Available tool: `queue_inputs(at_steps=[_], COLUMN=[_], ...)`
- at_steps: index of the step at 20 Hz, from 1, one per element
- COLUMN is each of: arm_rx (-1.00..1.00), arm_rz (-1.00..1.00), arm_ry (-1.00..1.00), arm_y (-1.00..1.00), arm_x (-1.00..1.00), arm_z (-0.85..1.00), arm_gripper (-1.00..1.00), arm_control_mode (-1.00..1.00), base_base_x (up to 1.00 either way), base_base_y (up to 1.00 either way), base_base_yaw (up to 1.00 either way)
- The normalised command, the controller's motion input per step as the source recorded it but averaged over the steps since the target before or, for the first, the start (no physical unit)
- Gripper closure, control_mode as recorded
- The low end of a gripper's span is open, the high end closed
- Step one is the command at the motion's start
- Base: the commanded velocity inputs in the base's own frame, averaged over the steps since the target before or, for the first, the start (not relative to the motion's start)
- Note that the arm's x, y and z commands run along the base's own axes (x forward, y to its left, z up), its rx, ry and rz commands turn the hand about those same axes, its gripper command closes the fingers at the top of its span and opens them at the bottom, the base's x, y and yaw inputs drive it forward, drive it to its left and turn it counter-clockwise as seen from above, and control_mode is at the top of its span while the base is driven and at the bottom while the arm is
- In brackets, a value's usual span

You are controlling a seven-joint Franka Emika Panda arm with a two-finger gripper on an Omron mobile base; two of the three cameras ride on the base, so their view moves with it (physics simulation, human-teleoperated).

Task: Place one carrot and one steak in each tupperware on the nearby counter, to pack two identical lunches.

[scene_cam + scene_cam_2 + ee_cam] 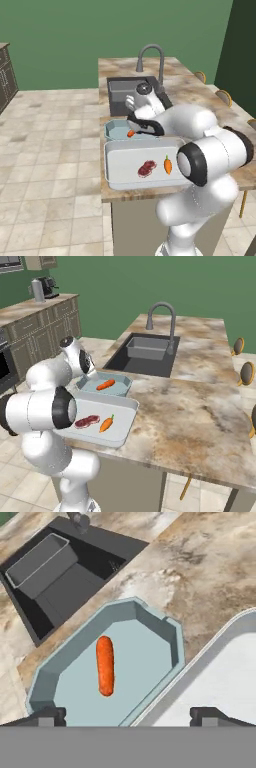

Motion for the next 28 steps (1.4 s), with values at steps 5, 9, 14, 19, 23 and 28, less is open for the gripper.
queue_inputs(at_steps=[5, 9, 14, 19, 23, 28], arm_rx=[0.29, 0.30, 0.17, -0.05, -0.20, -0.05], arm_rz=[-0.14, -0.15, -0.15, -0.08, -0.07, 0.00], arm_ry=[0.00, 0.05, 0.08, -0.05, -0.21, -0.02], arm_y=[-0.22, -0.08, 0.00, 0.00, 0.02, 0.01], arm_x=[-1.00, -1.00, -1.00, -1.00, -0.97, -0.20], arm_z=[1.00, 1.00, 0.86, 0.09, -0.01, -0.04], arm_gripper=[-1.00, -1.00, -1.00, -1.00, -1.00, -1.00], arm_control_mode=[-1.00, -1.00, -1.00, -1.00, -1.00, 1.00], base_base_x=[0.00, 0.00, 0.00, 0.00, 0.00, -0.80], base_base_y=[0.00, 0.00, 0.00, 0.00, 0.00, 0.00], base_base_yaw=[0.00, 0.00, 0.00, 0.00, 0.00, 0.13])
